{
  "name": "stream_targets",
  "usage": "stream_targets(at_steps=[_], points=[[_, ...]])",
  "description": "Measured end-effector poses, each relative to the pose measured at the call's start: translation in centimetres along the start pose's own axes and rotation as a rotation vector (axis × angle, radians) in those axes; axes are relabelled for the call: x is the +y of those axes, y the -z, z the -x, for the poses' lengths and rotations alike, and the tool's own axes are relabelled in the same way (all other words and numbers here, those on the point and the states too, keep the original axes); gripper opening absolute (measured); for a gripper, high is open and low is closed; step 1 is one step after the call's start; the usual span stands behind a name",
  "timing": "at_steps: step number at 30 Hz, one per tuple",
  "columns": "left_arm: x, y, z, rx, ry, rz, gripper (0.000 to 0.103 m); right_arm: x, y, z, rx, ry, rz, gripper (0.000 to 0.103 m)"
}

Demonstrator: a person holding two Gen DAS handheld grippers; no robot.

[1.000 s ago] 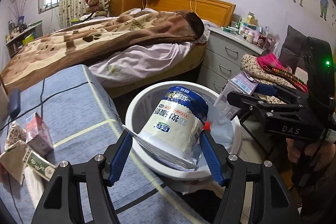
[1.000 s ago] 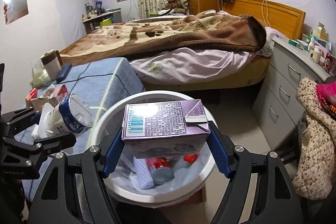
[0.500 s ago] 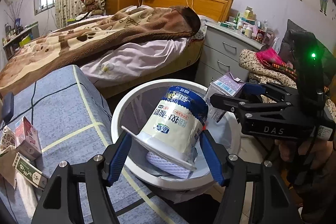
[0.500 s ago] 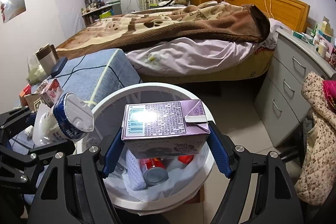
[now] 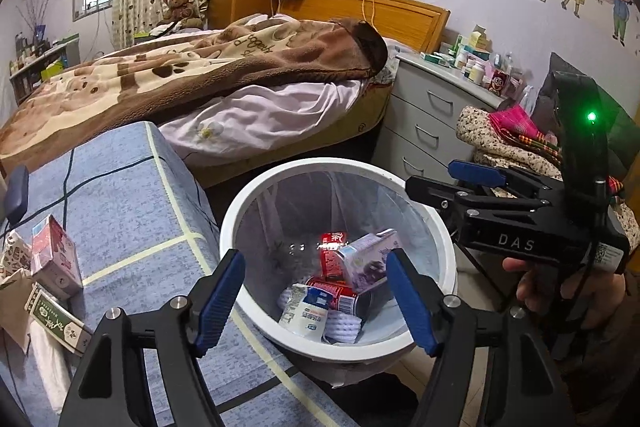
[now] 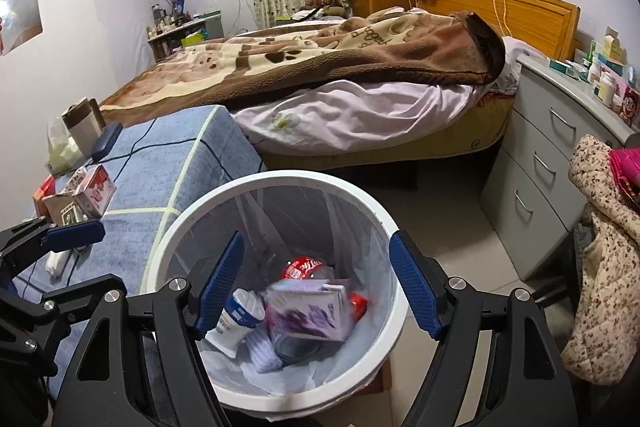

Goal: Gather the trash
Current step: 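Move both tools back over the remaining trash on the mattress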

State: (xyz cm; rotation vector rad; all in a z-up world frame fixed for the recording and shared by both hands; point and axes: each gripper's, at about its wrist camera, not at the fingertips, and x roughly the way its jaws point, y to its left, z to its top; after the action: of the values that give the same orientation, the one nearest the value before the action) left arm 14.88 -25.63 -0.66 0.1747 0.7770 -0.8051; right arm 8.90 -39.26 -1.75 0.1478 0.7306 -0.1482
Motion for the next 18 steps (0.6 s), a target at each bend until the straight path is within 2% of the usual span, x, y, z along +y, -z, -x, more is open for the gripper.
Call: stream_targets(at_steps=[18], points=[[2.7, 0.9, 4.1, -0.049, -0.054, 0.038, 0.073, 2.6, -0.1, 1.8, -0.059, -0.016, -0.006, 0.077]])
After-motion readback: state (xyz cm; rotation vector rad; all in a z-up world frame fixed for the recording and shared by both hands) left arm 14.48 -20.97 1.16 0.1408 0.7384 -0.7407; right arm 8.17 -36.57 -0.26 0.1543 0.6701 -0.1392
